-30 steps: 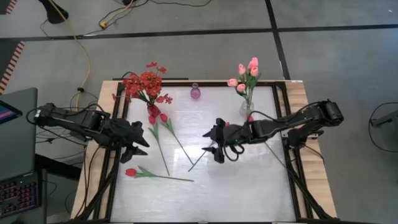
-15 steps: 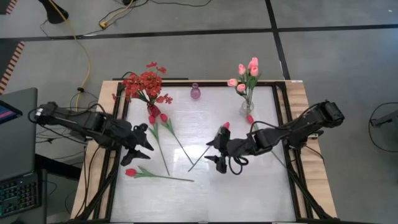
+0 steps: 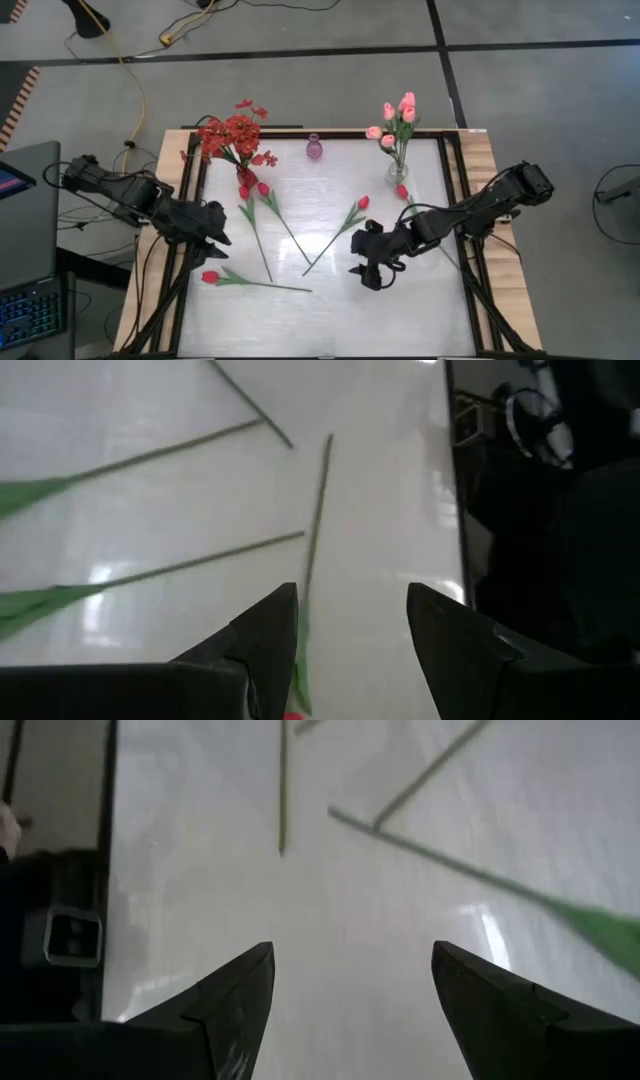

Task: Sort flowers into vase by color
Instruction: Put the top middle red tulip into the purple vase

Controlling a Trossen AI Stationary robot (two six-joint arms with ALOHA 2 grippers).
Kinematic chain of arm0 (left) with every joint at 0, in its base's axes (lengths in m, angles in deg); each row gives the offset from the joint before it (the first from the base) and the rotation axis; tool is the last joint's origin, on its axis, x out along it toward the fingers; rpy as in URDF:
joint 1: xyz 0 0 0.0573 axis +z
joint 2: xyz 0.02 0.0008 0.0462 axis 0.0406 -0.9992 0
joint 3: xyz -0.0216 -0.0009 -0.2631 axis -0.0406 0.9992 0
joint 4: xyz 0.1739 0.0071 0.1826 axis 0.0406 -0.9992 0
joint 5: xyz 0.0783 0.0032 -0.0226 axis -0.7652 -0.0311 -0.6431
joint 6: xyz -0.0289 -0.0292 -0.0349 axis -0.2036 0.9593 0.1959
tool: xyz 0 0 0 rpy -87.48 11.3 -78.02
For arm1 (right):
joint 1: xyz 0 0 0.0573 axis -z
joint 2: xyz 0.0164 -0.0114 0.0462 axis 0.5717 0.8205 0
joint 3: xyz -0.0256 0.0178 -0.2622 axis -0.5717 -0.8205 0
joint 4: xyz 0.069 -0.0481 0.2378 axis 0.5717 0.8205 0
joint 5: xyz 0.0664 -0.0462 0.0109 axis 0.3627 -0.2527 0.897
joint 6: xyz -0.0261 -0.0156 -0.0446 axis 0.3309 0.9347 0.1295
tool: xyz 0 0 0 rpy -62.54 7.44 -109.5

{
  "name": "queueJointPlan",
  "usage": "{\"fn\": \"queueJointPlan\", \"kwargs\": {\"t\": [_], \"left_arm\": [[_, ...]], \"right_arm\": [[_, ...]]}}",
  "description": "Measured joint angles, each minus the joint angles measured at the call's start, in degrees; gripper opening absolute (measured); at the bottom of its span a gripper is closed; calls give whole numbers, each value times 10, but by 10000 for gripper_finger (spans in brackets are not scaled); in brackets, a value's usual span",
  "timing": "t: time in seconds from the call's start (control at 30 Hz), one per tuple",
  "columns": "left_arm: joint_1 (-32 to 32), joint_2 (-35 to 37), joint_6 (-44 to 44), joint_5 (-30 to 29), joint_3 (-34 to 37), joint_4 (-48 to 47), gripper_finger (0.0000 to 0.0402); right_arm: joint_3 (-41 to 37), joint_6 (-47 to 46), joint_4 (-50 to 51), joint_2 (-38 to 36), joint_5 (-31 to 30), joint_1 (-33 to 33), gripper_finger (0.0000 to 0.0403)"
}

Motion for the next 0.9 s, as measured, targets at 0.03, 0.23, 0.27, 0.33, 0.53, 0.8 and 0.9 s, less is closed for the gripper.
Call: {"fn": "queueJointPlan", "kwargs": {"t": [0.03,0.23,0.27,0.33,0.53,0.8,0.9], "left_arm": [[-3,-8,-2,-10,-5,-2,176],[-3,-81,-87,-97,7,42,176],[-3,-97,-107,-97,15,62,176],[-2,-127,-142,-101,31,127,176],[31,-191,-145,-139,80,375,179],[91,-336,-126,-39,85,570,233],[108,-396,-127,-26,85,632,265]], "right_arm": [[0,0,9,0,5,0,299],[0,23,38,0,-12,10,299],[0,14,38,0,-22,13,299],[0,-16,42,0,-35,18,299],[0,-104,102,0,-41,19,299],[0,-140,140,0,-87,-7,299],[0,-159,143,0,-87,-18,299]]}}
